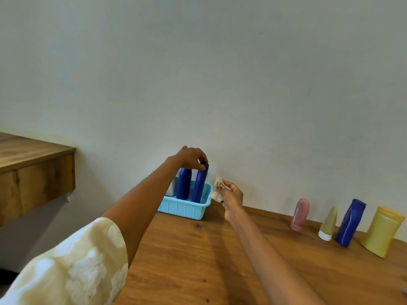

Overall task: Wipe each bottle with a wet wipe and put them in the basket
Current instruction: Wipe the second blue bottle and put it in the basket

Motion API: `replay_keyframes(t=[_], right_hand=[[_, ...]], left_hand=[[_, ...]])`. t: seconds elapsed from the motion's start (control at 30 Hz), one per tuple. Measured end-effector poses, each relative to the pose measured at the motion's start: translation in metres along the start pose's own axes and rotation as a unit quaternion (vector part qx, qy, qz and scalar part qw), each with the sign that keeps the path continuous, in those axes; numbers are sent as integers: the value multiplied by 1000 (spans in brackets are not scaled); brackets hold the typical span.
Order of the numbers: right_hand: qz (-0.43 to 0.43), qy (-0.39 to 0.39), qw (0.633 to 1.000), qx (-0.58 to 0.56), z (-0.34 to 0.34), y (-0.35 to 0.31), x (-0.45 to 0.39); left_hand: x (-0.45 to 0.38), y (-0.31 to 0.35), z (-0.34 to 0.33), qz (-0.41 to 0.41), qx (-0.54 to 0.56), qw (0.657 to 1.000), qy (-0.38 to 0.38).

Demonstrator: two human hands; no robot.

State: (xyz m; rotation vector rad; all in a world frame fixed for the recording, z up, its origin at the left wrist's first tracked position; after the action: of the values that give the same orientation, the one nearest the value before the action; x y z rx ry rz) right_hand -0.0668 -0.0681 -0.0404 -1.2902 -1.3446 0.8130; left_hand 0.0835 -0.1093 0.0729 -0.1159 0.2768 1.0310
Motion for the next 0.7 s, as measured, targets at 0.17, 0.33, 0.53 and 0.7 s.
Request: replay_keyframes(t=[0.17,0.33,0.53,0.7], right_hand=[[-4,-3,1000,-10,3,-4,-2],[-9,7,1000,-13,13,-5,-5],[-38,-11,998,-46,18,-7,6],[-47,-113,984,-130,15,-30,27]], left_hand=[[-6,1,-4,-2,-3,1000,25],[-2,9,-3,-14,-12,999,42],[5,19,-2,-9,-56,997,45],[20,49,15,-2,11,983,185]])
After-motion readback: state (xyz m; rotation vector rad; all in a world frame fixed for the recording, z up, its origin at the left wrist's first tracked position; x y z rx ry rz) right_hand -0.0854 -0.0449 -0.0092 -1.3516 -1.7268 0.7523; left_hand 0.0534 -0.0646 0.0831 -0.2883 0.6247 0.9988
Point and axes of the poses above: each hand's wrist, its own x-axis away from the middle knuckle, its own z-axis out of the back of the hand, y = z × x, the point moved 8 cm from there along -x, towards the middle knuckle, and after that the axes turned 12 degrees about -z, right-handed, at the moved point
